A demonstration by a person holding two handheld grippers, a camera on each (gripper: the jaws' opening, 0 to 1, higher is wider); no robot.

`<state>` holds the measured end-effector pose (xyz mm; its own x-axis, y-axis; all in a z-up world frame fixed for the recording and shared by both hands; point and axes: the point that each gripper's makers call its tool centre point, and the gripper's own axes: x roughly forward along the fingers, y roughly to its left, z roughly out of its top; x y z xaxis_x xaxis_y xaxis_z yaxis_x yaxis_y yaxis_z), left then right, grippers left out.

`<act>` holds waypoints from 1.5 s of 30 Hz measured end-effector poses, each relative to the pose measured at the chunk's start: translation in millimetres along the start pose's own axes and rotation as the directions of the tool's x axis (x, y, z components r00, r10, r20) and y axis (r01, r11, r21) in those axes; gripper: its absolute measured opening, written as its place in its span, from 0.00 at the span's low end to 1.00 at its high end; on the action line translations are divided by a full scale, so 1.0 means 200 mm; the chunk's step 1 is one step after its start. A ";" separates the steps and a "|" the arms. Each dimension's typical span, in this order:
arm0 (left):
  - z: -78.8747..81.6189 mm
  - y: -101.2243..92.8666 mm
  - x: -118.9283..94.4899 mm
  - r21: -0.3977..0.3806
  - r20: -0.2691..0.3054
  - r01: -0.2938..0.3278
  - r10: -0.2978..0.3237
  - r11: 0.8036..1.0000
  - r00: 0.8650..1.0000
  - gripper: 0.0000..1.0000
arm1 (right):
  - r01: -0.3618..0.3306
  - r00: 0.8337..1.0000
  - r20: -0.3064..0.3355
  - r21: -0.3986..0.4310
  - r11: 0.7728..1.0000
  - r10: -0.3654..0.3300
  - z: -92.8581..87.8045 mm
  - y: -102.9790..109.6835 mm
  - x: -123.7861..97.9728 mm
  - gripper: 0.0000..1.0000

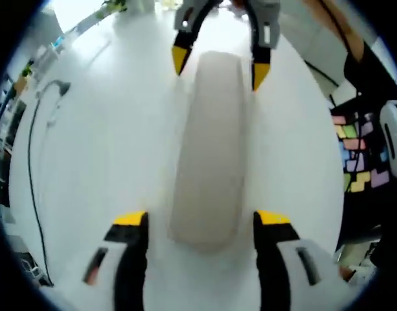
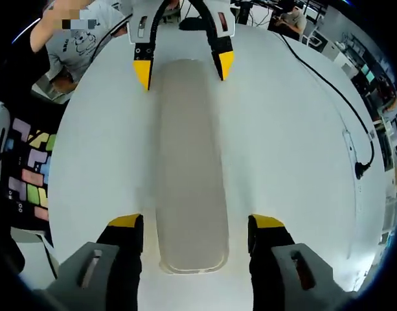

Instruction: Arrange the utensils inside the cutlery case until each visible utensil rests in its matching compartment.

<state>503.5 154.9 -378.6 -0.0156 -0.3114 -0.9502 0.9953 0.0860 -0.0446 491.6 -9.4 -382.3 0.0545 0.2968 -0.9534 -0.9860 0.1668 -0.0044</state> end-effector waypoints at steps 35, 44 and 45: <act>-0.08 0.05 -0.35 -0.283 0.612 -0.271 0.391 0.920 0.688 1.00 | 0.325 0.625 0.524 0.499 0.803 -0.579 -0.06 -0.15 -0.42 0.99; -0.08 0.06 -0.49 -0.453 0.639 -0.381 0.592 0.806 0.492 0.97 | 0.390 0.403 0.572 0.599 0.699 -0.715 -0.05 -0.10 -0.58 0.95; -0.08 0.06 -0.51 -0.480 0.645 -0.372 0.607 0.795 0.465 0.98 | 0.399 0.384 0.570 0.607 0.687 -0.727 -0.06 -0.09 -0.59 0.96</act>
<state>515.6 204.1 -286.5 0.6584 -0.7028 -0.2694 0.7508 0.6383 0.1699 500.7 -58.5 -272.9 0.8272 0.5285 -0.1908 -0.5598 0.8041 -0.2001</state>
